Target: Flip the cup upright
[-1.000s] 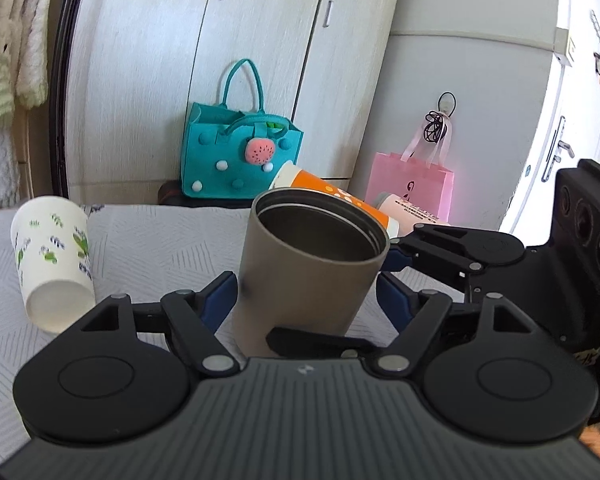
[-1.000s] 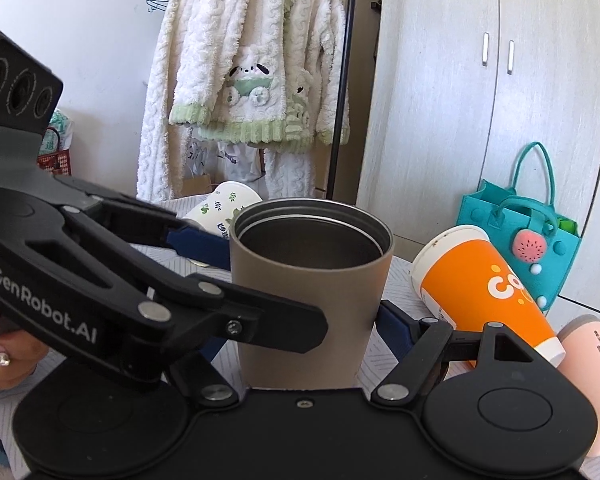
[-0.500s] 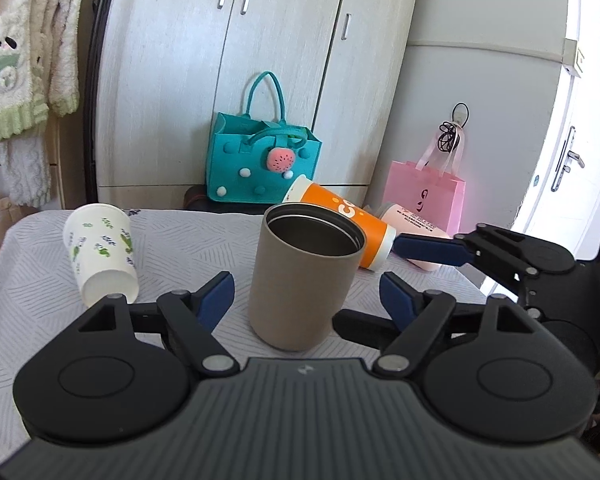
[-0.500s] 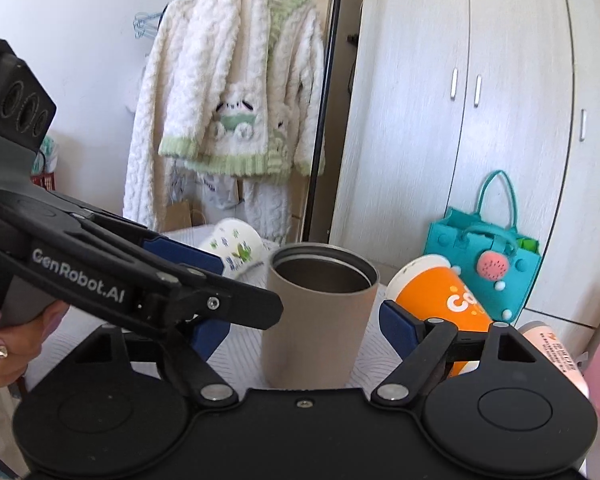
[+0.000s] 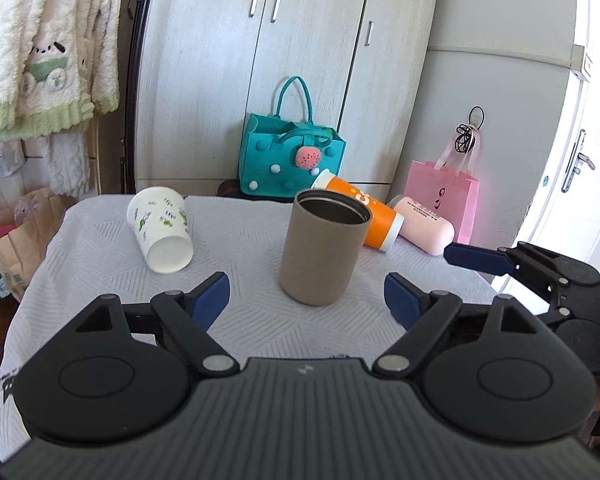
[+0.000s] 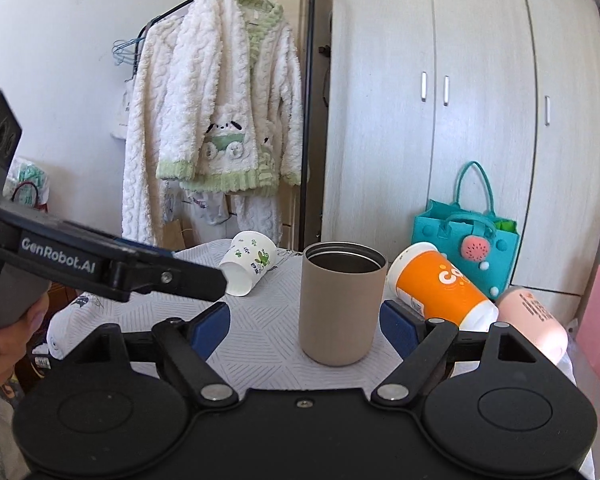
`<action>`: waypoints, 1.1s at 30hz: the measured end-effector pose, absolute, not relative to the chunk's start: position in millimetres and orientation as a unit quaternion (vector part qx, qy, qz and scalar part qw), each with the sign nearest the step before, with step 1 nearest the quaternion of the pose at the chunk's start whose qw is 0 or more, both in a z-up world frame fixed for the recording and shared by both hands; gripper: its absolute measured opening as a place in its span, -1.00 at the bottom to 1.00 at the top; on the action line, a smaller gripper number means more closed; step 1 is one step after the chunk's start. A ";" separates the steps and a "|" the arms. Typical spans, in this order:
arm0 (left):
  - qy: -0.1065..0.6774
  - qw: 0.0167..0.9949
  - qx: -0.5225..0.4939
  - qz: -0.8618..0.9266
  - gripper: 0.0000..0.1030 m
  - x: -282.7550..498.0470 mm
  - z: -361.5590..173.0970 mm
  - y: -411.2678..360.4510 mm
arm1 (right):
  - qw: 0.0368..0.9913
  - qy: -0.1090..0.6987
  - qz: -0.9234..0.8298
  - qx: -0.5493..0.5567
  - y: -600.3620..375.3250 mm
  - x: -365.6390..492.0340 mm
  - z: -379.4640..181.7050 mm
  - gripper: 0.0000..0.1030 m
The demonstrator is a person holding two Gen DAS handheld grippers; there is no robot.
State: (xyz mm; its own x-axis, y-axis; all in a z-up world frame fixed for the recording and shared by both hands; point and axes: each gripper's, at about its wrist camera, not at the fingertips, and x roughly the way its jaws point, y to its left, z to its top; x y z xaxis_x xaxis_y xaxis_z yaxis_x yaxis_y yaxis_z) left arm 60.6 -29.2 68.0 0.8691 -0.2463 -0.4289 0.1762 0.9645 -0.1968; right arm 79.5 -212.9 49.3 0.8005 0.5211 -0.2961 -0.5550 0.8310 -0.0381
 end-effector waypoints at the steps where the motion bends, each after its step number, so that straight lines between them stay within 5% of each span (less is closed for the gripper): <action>1: 0.233 0.963 -0.077 -0.108 0.64 57.4 66.7 -28.9 | 0.948 0.137 0.281 -0.059 -213.5 77.0 49.3 0.66; 12: 0.232 0.967 -0.057 -0.084 0.70 25.9 70.4 -27.8 | 0.960 0.132 0.242 -0.052 -220.2 49.4 57.6 0.67; 25: 0.252 0.965 -0.060 -0.047 0.96 8.2 67.7 -14.6 | 0.971 0.162 0.174 -0.029 -223.2 24.2 51.5 1.00; 33: 0.285 0.957 -0.054 -0.009 1.00 13.5 57.1 -12.0 | 0.974 0.183 0.133 -0.012 -223.1 18.6 45.0 1.00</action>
State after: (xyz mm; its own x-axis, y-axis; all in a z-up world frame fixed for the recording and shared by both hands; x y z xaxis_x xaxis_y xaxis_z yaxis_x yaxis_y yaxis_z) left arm 13.5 -12.0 57.1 0.8370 -0.0476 -0.5451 -0.0143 0.9940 -0.1087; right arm 18.6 -223.1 45.0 0.8974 0.2551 -0.3601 -0.2640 0.9642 0.0251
